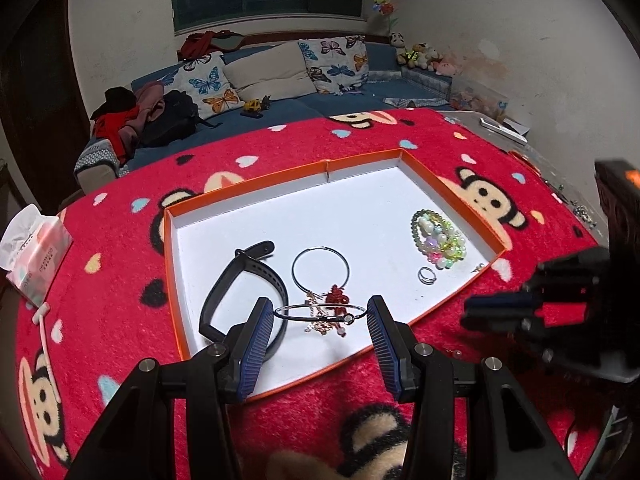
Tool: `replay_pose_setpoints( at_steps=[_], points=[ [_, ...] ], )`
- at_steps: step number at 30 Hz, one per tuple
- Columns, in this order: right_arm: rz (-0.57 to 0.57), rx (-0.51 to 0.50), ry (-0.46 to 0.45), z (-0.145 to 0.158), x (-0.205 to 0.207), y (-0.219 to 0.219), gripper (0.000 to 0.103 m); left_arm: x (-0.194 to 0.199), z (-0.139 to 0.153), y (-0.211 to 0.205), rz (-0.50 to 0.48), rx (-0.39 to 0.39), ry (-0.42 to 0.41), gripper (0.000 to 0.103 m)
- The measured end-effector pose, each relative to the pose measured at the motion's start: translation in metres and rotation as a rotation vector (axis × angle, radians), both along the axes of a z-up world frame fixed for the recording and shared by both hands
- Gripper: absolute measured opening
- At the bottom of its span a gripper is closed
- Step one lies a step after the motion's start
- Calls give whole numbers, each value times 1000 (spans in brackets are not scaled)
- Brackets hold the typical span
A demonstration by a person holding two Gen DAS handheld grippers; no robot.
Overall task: Organize jewelry
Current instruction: 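Grasp the hoop earring with the left tool while the right tool grasps the pearl stud, then carry the hoop with the left tool while the right tool carries the stud into the tray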
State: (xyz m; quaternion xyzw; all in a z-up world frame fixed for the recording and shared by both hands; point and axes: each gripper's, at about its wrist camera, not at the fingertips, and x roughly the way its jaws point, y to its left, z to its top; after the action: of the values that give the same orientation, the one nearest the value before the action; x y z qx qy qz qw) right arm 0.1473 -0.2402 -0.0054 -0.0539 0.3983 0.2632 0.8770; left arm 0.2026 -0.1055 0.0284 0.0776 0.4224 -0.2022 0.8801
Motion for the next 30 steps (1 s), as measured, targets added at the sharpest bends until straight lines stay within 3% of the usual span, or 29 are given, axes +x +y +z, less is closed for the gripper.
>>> replay_pose_setpoints(
  at_steps=[12, 30],
  points=[
    [2, -46, 67, -27, -14, 5, 11, -29, 4, 4, -14, -6, -2, 51],
    [-17, -73, 37, -30, -16, 13, 10, -32, -1, 12, 5, -16, 8, 51]
  ],
)
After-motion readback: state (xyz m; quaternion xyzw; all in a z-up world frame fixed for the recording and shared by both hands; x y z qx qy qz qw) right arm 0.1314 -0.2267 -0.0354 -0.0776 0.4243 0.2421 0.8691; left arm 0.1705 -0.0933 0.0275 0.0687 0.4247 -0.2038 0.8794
